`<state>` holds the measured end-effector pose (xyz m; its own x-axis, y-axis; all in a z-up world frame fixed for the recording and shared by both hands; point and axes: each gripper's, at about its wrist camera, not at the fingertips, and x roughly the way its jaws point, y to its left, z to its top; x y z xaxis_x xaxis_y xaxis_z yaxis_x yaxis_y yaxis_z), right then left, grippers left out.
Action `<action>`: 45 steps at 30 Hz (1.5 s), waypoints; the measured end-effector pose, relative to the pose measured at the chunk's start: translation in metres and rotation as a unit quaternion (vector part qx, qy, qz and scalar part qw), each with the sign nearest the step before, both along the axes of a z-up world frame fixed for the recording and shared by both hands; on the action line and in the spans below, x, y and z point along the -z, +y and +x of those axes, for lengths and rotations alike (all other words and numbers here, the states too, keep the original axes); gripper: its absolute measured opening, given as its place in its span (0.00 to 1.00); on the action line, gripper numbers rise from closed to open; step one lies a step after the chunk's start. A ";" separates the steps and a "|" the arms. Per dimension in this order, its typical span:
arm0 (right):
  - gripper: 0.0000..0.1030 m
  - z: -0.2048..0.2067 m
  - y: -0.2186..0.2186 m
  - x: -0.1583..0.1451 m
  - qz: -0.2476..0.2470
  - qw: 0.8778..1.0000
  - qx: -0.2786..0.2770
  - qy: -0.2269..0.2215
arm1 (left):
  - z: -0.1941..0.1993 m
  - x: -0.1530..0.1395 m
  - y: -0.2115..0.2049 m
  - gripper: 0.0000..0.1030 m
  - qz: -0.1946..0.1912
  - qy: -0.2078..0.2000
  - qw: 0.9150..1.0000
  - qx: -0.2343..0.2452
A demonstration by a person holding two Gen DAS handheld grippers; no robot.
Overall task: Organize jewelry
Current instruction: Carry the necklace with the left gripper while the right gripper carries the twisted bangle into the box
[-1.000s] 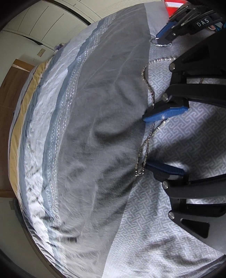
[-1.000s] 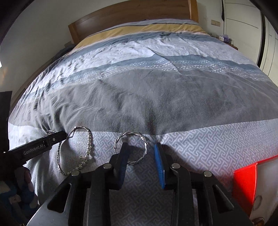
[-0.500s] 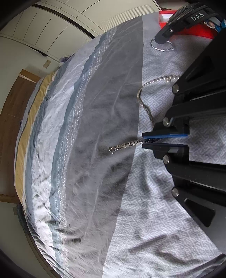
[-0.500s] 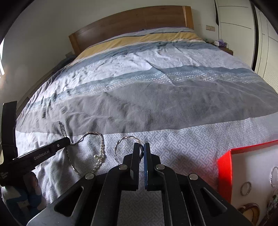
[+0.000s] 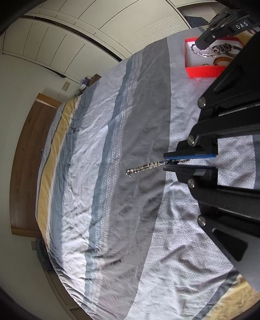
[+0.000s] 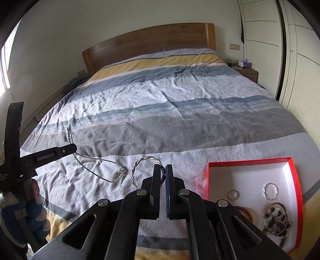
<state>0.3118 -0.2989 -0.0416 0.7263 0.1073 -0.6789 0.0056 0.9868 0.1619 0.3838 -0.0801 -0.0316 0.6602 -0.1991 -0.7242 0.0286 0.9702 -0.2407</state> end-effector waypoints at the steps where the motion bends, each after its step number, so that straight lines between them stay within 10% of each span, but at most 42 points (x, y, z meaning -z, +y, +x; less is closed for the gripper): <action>1: 0.04 -0.007 -0.004 -0.007 -0.001 1.000 0.003 -0.003 | -0.005 -0.009 -0.002 0.04 -0.002 -0.005 1.000 0.002; 24: 0.04 -0.140 -0.121 -0.084 -0.023 0.995 0.085 -0.042 | -0.108 -0.115 -0.133 0.04 -0.031 -0.063 0.990 0.119; 45: 0.04 -0.085 -0.188 0.055 0.000 0.990 0.125 0.061 | -0.096 0.046 -0.265 0.04 0.032 0.052 0.971 0.231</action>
